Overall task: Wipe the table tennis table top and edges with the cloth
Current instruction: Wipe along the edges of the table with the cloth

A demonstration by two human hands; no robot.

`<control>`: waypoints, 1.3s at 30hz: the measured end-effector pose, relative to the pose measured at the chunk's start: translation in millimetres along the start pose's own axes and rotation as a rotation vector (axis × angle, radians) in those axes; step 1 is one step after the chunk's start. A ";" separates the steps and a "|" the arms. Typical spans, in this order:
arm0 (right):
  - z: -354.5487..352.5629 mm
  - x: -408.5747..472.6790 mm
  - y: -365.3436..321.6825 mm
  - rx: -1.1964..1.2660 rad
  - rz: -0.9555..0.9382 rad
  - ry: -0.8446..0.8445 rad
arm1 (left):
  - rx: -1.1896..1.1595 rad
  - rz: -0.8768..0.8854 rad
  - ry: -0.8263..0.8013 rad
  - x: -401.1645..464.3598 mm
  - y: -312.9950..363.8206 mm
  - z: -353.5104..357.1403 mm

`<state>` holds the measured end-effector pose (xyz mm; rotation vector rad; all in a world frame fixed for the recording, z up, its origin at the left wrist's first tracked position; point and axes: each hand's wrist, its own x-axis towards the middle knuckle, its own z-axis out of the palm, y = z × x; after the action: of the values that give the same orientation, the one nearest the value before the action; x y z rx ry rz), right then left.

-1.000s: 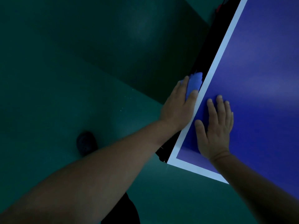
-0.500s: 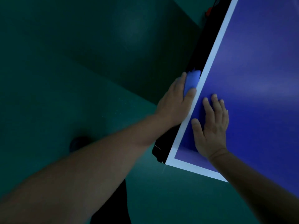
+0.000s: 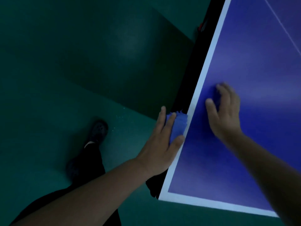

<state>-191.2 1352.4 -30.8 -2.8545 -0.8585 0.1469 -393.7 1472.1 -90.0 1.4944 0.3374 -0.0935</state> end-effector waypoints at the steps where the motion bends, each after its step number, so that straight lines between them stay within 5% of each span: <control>1: 1.0 21.3 2.2 -0.007 0.030 -0.005 | -0.023 0.017 0.046 15.9 3.8 1.2; 8: 6.4 48.9 2.7 -0.002 0.133 -0.039 | -0.149 -0.035 0.131 146.0 24.3 -25.6; 16: 7.4 48.9 0.9 0.006 0.128 -0.020 | -0.184 -0.076 0.116 25.9 12.0 2.9; 24: 6.7 48.3 1.8 -0.012 0.142 -0.056 | -0.202 -0.099 0.160 179.5 32.8 -27.0; 33: 6.6 49.7 2.1 -0.014 0.136 -0.058 | -0.155 -0.090 0.114 73.8 26.8 -4.4; 39: 6.7 50.6 2.8 -0.004 0.132 -0.063 | -0.082 -0.051 0.142 210.3 48.8 -33.1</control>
<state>-148.6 1378.9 -40.3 -2.9241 -0.6815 0.2523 -186.3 1539.3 -102.7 1.4148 0.4882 -0.0133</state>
